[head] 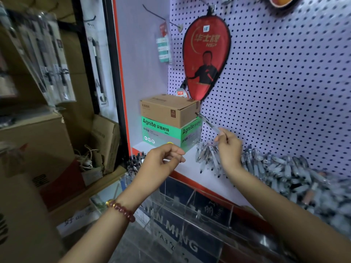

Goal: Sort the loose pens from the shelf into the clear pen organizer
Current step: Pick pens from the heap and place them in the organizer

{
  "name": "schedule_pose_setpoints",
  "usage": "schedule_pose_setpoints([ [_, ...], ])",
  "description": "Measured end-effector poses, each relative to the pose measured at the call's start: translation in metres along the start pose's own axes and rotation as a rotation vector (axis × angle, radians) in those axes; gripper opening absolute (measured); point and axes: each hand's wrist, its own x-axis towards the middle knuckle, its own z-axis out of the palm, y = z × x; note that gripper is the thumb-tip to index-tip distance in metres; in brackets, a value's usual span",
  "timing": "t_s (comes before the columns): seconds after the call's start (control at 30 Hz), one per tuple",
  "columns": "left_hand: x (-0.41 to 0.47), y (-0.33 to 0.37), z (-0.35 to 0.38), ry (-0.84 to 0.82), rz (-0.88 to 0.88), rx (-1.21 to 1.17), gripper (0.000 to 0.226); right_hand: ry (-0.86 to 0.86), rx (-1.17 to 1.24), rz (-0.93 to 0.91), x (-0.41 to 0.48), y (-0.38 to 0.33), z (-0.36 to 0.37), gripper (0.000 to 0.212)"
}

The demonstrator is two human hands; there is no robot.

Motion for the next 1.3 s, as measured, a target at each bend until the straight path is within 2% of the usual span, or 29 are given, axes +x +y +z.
schedule_pose_setpoints([
  [0.2,0.005,0.007,-0.001,-0.008,-0.081,-0.142,0.020,0.012,0.066,-0.278,-0.020,-0.028,-0.005,0.030],
  [0.33,0.006,0.014,0.003,0.018,-0.212,-0.408,0.030,-0.101,0.081,-0.516,-0.062,-0.042,-0.015,0.030],
  [0.43,0.003,0.022,0.003,-0.014,-0.266,-0.673,0.048,-0.236,-0.013,-0.720,-0.085,-0.043,-0.015,0.035],
  [0.57,-0.002,0.034,0.001,0.076,-0.265,-0.846,0.037,-0.388,-0.071,-0.848,-0.103,-0.042,-0.012,0.041],
  [0.7,-0.001,0.035,-0.007,0.240,-0.289,-0.869,0.036,-0.425,-0.009,-0.868,-0.105,-0.042,-0.014,0.042],
  [0.77,-0.002,0.034,-0.014,0.259,-0.300,-0.860,0.035,-0.420,0.015,-0.903,-0.103,-0.042,-0.017,0.041],
  [0.97,-0.009,0.036,-0.020,0.022,-0.325,-0.873,0.043,-0.568,-0.045,-1.094,-0.113,-0.046,-0.017,0.048],
  [1.13,-0.017,0.040,-0.021,0.016,-0.242,-0.881,0.032,-0.721,-0.110,-1.124,-0.118,-0.049,-0.016,0.057],
  [1.23,-0.016,0.041,-0.029,0.073,-0.179,-0.865,0.027,-0.616,0.005,-1.043,-0.116,-0.049,-0.018,0.051],
  [1.3,-0.014,0.039,-0.038,0.094,-0.109,-0.780,0.030,-0.508,0.087,-0.893,-0.110,-0.054,-0.016,0.046],
])
